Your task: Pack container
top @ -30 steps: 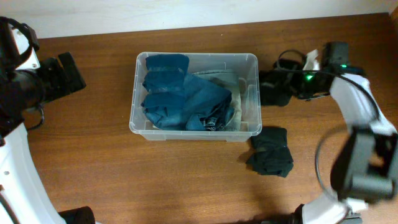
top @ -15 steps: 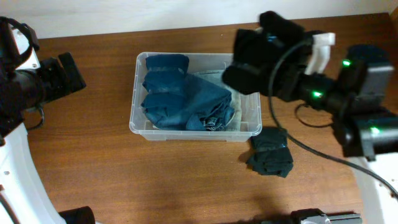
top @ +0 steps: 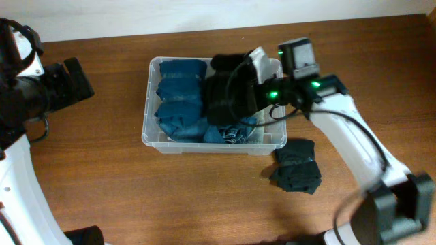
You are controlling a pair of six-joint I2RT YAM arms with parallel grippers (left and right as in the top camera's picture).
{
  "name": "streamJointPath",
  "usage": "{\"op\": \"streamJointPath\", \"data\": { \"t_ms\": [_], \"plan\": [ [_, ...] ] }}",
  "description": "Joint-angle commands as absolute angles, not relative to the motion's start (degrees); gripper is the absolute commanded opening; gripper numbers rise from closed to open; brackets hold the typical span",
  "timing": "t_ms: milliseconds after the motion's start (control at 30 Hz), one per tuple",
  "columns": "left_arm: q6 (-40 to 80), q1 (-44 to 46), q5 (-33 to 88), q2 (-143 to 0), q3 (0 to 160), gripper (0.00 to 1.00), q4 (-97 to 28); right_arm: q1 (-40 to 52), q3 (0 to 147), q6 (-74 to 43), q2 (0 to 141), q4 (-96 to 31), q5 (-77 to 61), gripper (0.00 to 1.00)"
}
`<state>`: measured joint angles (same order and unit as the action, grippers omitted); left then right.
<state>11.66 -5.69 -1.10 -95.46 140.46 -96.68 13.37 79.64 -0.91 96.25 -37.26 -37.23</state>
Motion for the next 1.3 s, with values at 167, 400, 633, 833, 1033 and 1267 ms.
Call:
{"op": "streamJointPath", "data": {
  "t_ms": [167, 400, 633, 833, 1033, 1267],
  "plan": [
    [12.14, -5.96, -1.50, -95.11, 140.51, 0.99, -96.68, 13.50, 79.83, 4.05, 109.12, -46.78, -24.71, 0.39],
    [12.14, -5.96, -1.50, -95.11, 140.51, 0.99, -96.68, 13.50, 83.05, 2.28, 98.45, -53.28, -21.74, 0.63],
    [12.14, -5.96, -1.50, -95.11, 140.51, 0.99, -96.68, 12.03, 88.36, -8.78, 81.34, -54.92, -13.23, 0.98],
    [12.14, -5.96, -1.50, -95.11, 140.51, 0.99, -96.68, 1.15, 88.36, -22.00, 74.76, -64.90, -10.90, 0.98],
    [12.14, -5.96, -1.50, -95.11, 140.51, 0.99, -96.68, -12.56, 78.28, -23.49, 75.70, -74.02, -11.90, 0.99],
    [12.14, -5.96, -1.50, -95.11, 140.51, 0.99, -96.68, -20.21, 57.84, -18.50, 75.70, -66.43, -17.21, 0.98]
  ]
}}
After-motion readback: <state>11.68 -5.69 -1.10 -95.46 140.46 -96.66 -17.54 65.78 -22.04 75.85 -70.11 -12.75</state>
